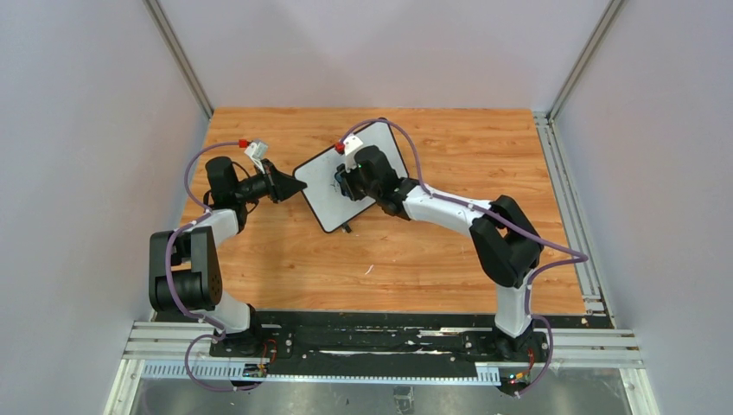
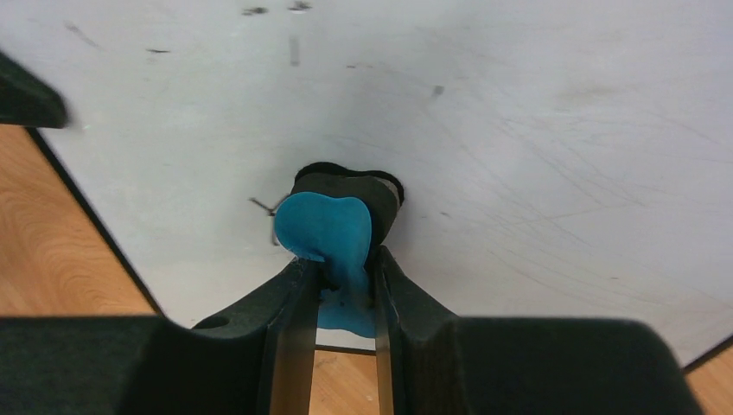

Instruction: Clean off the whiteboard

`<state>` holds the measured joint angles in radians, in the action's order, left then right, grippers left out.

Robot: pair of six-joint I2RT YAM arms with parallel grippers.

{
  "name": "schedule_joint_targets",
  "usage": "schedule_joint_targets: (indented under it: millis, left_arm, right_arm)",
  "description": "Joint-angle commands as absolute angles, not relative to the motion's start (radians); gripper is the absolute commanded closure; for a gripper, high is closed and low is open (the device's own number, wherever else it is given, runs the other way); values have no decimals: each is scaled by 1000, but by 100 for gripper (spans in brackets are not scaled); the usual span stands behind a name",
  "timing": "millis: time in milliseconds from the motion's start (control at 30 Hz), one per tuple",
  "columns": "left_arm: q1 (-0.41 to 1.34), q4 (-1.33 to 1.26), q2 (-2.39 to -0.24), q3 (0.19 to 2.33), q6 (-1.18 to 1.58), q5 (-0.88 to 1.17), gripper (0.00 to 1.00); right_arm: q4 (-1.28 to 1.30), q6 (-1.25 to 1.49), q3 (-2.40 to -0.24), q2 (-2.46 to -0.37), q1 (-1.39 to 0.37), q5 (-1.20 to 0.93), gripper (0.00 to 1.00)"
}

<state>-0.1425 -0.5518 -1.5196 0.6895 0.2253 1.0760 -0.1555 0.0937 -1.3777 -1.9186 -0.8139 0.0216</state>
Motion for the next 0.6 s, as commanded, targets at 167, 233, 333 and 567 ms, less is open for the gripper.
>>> schedule_joint_targets:
  millis: [167,233,333,567]
  left_arm:
    - [-134,-507,-1526,674,133,1066,100]
    - [-133,-507,-1526,675,133,1065,100]
    - [-134,-506,-1527,676,132,1064,100]
    - [-134,-505,-1530,677,130,1063,100]
  right_arm:
    - [-147,50,-1374,-1934,-697,41,100]
    - [-144,50,-1379,-1934,-690,31,99]
    - [-147,64,-1378,-1937,-697,3,99]
    - [-156,84,-1396,-1961,-782,-9,99]
